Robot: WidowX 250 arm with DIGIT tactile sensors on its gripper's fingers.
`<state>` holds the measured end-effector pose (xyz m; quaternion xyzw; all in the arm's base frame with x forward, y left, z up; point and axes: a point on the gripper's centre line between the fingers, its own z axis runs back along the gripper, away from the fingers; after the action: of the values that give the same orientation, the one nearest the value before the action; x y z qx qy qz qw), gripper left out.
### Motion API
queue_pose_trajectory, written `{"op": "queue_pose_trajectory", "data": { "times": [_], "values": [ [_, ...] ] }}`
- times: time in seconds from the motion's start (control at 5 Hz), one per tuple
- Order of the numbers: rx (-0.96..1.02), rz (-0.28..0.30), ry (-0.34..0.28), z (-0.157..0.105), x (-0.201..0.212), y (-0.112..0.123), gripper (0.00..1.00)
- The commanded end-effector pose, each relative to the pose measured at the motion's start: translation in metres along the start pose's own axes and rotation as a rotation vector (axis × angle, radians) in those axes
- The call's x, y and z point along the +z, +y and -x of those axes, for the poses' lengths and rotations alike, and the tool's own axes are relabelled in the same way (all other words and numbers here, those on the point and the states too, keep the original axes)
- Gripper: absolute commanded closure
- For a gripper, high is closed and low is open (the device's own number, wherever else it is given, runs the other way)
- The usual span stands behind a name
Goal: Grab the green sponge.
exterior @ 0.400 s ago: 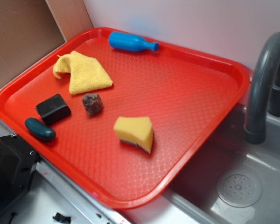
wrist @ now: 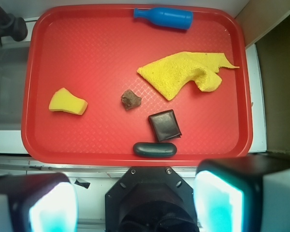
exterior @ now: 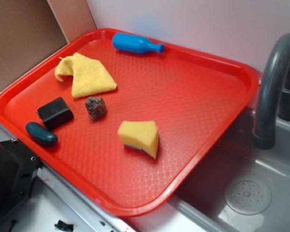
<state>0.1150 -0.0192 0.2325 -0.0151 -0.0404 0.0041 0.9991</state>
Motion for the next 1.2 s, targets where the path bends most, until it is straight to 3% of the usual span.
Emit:
{"op": "queue_pose_trajectory", "data": {
  "times": [0.0, 0.2, 0.4, 0.6, 1.0],
  "values": [
    [-0.279, 0.019, -0.097, -0.029, -0.017, -0.03, 0.0],
    [-0.535, -0.01, -0.116, -0.046, -0.038, -0.059, 0.0],
    [-0.779, 0.047, -0.127, -0.056, -0.065, -0.085, 0.0],
    [-0.968, 0.112, -0.088, -0.057, -0.089, -0.096, 0.0],
    [-1.019, 0.1, 0.001, -0.058, -0.146, -0.102, 0.0]
  ]
}}
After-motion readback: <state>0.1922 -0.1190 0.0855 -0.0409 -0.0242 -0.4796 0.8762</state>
